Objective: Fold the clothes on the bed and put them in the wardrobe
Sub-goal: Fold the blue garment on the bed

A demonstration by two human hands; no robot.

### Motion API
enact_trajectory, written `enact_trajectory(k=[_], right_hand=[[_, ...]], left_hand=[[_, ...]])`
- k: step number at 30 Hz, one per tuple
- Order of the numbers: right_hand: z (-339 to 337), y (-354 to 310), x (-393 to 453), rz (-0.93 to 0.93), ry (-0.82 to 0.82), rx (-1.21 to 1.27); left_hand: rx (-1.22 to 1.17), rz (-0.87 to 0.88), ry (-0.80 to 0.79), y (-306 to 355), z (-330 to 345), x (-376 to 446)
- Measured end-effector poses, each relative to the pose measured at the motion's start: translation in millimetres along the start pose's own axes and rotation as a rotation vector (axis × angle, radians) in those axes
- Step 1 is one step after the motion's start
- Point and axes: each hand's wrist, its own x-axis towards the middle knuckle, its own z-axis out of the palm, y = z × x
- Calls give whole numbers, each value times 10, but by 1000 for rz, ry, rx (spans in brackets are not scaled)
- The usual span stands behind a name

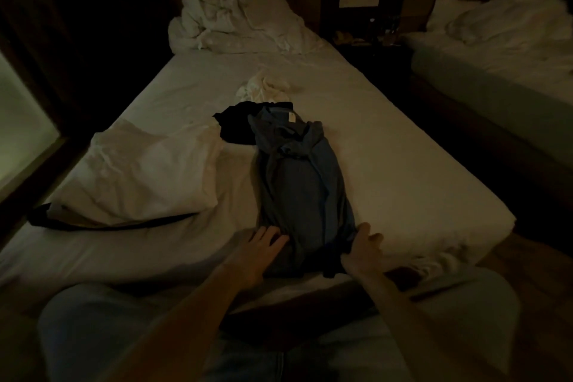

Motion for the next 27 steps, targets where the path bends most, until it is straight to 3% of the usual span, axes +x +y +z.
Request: enact_trajectory(k=[3,6,11,16,19,23,27], right_hand=[[-20,55,-1,-35,8,191],[-157,56,-14,-122,84,373],[-349,-94,28,-249,106,447],[-609,-309,-11,-178,-35,841],[-719,-376,-32,-320,38,616],[-783,-510,81,-439,156,328],[-879,-857,421,-516,326,334]], left_hand=[[100,62,37,-43,29,31],[20,120,152,-118,-11,39],[-357,52,176,-129,-207,45],[-980,-302,323,-167,-356,59],[-1234,-462,484,-282,-531,69],[-1415,-456,663,-343,-924,114],[-1524,-494,698,-595,-1127,333]])
